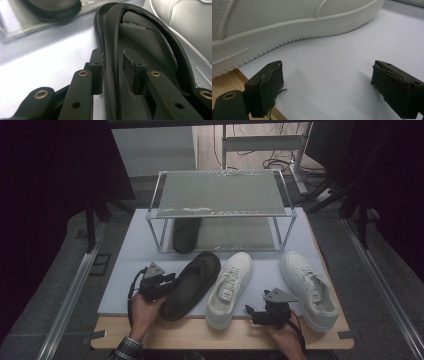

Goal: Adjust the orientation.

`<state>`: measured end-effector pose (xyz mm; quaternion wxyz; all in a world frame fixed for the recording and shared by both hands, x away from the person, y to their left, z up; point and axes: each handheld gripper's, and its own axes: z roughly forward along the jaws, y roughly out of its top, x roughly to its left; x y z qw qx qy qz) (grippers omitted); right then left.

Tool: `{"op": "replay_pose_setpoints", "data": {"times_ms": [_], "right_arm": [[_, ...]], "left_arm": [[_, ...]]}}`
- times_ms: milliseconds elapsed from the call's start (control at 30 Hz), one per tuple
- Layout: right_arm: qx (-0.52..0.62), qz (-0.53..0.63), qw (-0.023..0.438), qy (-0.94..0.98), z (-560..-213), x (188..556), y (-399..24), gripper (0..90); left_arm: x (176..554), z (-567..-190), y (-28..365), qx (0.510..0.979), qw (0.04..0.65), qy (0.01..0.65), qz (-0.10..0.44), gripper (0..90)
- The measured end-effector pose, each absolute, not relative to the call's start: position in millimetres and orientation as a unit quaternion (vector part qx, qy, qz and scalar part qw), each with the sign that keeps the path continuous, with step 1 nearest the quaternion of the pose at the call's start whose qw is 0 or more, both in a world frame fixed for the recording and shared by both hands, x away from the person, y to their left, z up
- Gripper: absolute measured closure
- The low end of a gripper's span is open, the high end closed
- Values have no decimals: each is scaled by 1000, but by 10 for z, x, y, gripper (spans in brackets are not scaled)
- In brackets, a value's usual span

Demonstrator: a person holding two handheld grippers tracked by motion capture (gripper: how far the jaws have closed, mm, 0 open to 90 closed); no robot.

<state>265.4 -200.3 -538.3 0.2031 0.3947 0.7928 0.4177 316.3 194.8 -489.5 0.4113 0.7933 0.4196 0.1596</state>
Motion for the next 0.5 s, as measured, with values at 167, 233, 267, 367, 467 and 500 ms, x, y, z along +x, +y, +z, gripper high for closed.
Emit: {"op": "replay_pose_setpoints", "data": {"times_ms": [167,233,267,367,467,500], "right_arm": [[395,418,203,793,-5383,2654,-2003,106],[395,417,203,793,-5382,2654,-2004,106],[395,418,203,793,-5383,2654,-2003,106],[395,417,203,793,-5382,2654,-2004,106],[395,418,203,793,-5383,2654,-2003,106],[395,418,203,793,-5383,2654,-2003,106]], "left_arm": [[3244,-4892,1864,802,402,415,152,710],[3276,-4892,1834,803,398,416,153,713],[3292,-4891,1823,803,396,417,154,716],[3338,-4886,1807,805,392,420,150,730],[3378,-4885,1792,806,387,424,146,753],[3389,-4884,1788,807,384,425,145,759]]}}
